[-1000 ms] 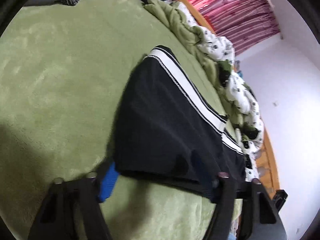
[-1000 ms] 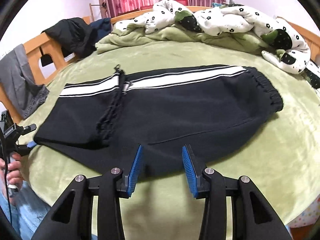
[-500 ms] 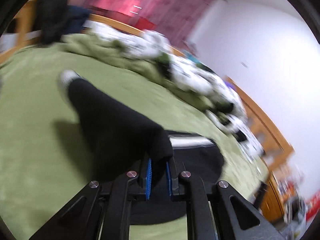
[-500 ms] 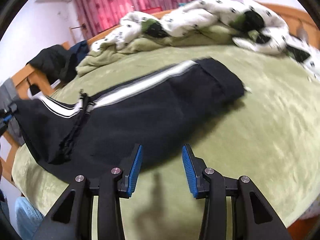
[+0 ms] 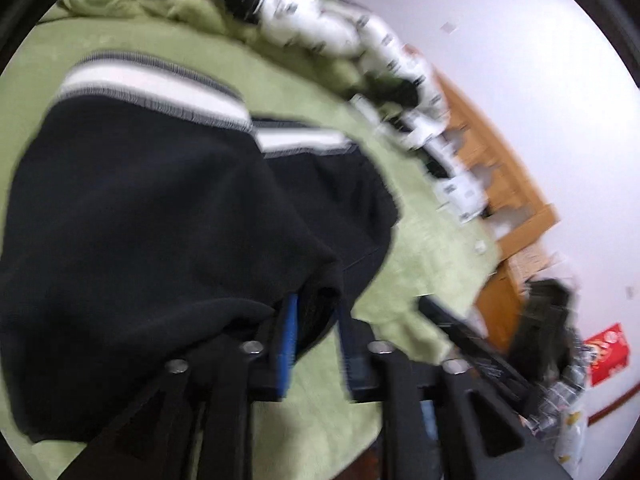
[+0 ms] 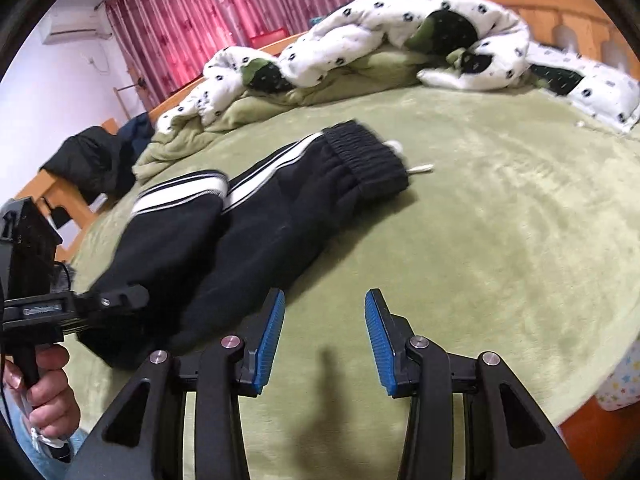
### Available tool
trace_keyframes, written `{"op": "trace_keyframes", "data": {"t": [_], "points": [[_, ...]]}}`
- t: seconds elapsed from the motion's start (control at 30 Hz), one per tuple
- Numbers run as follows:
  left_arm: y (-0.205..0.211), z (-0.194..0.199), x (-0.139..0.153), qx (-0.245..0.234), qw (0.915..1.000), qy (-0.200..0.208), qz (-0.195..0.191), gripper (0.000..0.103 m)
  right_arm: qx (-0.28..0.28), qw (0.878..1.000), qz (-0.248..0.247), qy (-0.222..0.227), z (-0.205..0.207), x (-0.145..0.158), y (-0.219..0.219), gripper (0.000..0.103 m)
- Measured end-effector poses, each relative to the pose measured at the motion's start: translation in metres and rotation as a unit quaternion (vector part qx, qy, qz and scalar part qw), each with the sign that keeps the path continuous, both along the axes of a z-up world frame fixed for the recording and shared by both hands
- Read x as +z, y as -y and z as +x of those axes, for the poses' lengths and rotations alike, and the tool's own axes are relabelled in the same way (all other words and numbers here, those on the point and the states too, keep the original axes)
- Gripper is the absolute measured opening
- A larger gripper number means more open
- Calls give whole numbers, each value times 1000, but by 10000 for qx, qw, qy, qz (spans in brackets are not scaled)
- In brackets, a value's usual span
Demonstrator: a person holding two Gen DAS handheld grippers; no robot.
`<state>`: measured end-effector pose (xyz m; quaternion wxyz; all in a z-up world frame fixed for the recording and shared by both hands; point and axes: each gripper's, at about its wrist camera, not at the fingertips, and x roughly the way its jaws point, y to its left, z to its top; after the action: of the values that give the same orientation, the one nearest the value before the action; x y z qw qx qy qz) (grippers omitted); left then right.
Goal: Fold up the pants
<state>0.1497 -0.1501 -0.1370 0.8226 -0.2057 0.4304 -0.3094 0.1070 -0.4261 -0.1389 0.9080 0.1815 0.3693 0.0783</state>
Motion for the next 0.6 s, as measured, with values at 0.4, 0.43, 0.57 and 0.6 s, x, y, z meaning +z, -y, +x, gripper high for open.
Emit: {"op": "trace_keyframes", "data": {"t": [0.4,0.43,0.57,0.6], "points": [[-152,-55,9,1520,9882,145,108,69,1263,9910,66,-442,82,-1,-107,59],[-159,-58,5,1584,9873,98,66,69,1390,9882,141,-632,94,-7,-113,59],[-151,-54,-7,1735,9847,-66,145,69,1842,9773,409,-966,122,-24,-136,16],[-150,-54,-9,1731,9847,-95,150,69,1919,9786,214,-710,120,-14,-139,14]]}}
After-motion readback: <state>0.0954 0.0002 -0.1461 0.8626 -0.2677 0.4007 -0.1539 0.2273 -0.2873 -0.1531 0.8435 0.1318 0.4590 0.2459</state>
